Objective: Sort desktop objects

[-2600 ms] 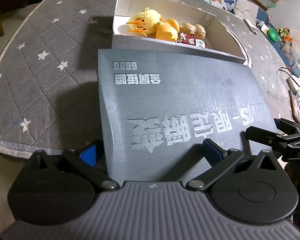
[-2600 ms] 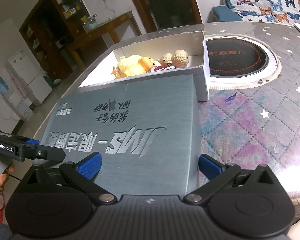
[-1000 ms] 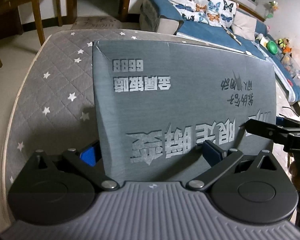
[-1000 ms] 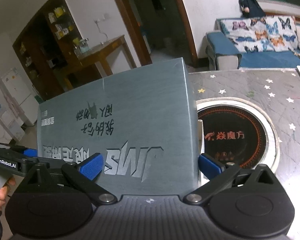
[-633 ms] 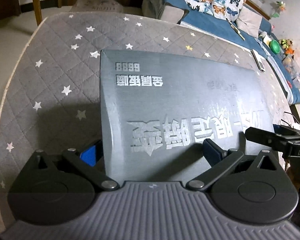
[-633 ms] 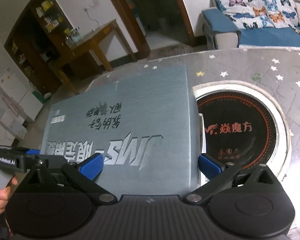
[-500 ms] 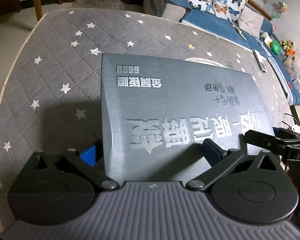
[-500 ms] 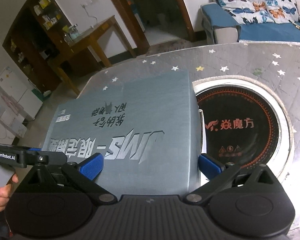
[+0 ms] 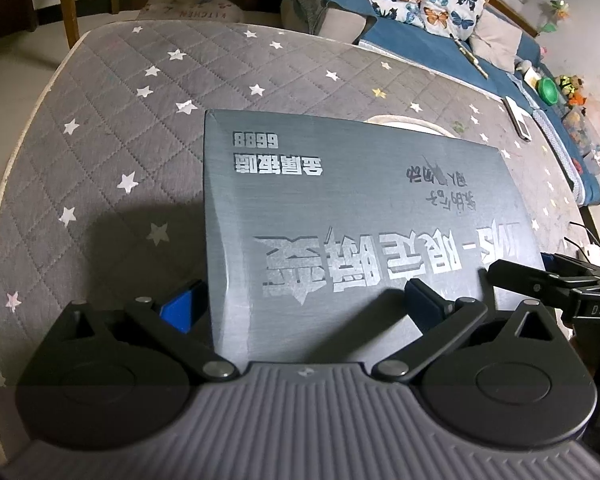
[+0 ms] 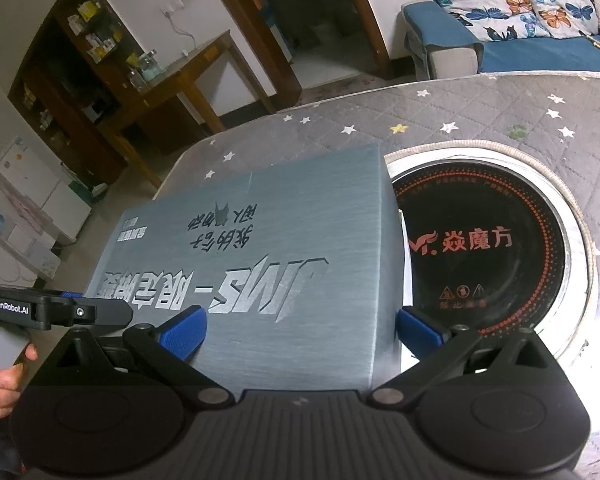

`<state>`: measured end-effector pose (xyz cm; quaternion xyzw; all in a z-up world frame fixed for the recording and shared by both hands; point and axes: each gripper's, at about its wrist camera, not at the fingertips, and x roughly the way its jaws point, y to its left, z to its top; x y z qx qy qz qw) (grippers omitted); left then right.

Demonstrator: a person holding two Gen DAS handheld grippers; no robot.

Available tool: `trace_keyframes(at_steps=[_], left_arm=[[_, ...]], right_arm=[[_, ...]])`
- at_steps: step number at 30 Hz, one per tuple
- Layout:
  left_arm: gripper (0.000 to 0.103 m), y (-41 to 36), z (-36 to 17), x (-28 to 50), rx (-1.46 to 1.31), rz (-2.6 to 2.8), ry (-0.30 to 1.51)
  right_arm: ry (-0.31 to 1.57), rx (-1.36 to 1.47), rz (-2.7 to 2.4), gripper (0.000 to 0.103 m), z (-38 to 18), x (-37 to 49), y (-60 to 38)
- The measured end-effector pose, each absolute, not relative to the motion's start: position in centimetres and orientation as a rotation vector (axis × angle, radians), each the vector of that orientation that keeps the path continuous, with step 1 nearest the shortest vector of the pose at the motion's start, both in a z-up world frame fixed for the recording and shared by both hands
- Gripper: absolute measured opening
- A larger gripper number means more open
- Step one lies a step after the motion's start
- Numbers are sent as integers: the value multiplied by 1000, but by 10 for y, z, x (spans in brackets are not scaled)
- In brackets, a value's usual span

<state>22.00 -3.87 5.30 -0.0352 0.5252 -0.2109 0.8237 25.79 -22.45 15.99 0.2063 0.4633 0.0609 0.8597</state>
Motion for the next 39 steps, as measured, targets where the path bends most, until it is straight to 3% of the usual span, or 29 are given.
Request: trace_keyframes(at_steps=[18,39], left_arm=[[103,-20,33,220,-185,-436,1136],[103,-40,24,225,-104,-406,1131]], right_arm=[[968,423,136,103,154,259,-223],[976,443,109,102,140,262,-228]])
